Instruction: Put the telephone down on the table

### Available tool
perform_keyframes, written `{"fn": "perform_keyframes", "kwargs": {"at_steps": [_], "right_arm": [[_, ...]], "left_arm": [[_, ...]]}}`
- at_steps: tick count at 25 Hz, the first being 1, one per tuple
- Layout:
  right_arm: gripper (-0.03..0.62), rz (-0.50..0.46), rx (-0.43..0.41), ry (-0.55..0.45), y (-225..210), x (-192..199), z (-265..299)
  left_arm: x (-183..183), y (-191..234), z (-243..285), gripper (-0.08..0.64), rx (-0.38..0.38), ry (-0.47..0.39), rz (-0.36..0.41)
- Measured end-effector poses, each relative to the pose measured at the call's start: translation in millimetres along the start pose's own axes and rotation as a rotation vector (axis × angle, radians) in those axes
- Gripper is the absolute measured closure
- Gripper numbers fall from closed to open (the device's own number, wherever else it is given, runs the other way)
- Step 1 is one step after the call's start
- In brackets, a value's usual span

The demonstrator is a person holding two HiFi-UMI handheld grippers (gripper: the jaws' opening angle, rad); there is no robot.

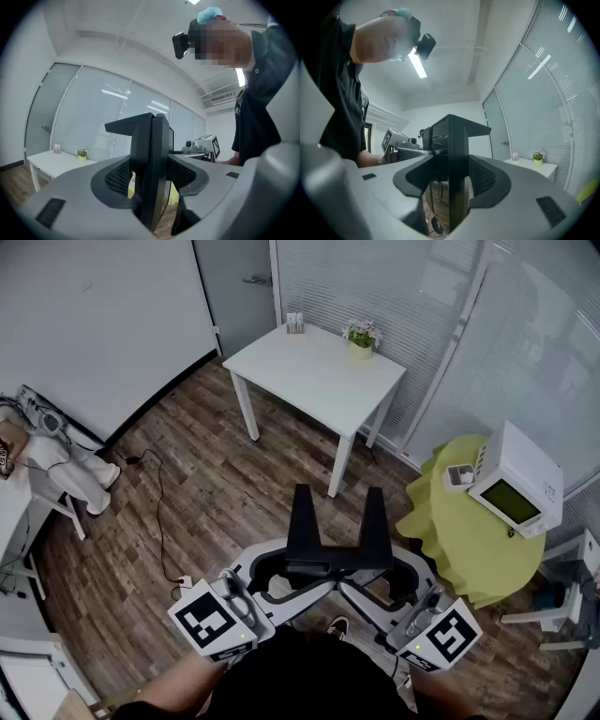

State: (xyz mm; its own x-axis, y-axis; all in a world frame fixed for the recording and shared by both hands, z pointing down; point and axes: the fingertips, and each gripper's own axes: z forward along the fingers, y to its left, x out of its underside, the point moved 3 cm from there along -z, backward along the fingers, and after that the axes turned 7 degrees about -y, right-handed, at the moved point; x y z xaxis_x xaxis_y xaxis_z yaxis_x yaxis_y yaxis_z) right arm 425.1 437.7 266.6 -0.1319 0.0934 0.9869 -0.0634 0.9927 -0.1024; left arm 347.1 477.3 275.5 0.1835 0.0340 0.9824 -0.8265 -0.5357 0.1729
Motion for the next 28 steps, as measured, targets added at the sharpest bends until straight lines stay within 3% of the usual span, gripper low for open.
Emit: {"fn": "perform_keyframes", "kwargs": {"at_steps": [18, 28], "right_arm": [[0.347, 0.012, -0.04, 0.014, -2, -7, -22], [0.347, 0.022, -0.097, 0.005, -4, -10, -44]], "left_arm": [[0, -22, 12, 0.319, -0.037, 0.017, 0.013], [1, -44, 23, 0.319, -0.114, -0.013, 0.019]]}}
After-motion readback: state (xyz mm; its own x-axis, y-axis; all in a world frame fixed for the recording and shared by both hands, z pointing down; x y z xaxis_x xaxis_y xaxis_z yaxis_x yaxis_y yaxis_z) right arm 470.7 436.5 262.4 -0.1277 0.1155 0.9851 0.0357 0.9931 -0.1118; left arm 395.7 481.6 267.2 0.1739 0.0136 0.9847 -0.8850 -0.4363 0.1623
